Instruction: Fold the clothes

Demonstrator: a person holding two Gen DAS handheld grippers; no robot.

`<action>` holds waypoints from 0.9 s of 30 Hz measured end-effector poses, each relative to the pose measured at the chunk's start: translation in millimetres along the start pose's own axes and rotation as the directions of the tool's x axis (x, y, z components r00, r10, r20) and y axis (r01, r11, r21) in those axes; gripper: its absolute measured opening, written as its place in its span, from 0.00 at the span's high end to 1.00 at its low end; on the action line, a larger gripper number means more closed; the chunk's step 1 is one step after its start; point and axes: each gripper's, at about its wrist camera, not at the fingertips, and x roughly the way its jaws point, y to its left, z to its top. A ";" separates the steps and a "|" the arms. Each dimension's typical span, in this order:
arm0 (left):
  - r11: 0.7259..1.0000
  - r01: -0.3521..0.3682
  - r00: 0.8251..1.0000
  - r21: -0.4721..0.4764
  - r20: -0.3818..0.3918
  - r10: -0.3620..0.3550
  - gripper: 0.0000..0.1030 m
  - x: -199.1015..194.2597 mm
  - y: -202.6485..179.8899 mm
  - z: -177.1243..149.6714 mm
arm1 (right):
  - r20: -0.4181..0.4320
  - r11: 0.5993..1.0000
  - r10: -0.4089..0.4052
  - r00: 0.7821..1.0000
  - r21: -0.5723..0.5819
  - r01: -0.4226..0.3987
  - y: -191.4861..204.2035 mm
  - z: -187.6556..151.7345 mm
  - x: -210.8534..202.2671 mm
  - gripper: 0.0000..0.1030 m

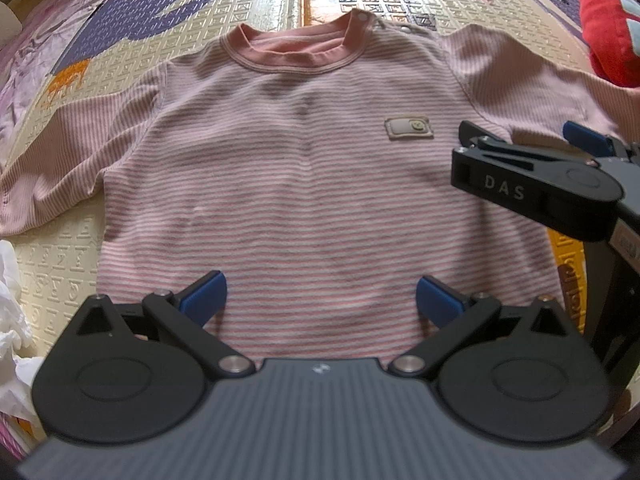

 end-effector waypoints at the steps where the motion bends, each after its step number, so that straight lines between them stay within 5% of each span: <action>1: 1.000 0.000 1.000 0.001 0.000 0.000 0.00 0.0 0.2 0.1 | 0.000 1.000 0.000 1.000 0.000 0.000 0.0 0.0 0.0 0.00; 27: 1.000 -0.007 1.000 -0.004 0.002 0.007 0.00 0.4 -0.5 -0.1 | 0.000 1.000 0.000 1.000 0.000 0.000 0.0 -0.1 -0.1 0.00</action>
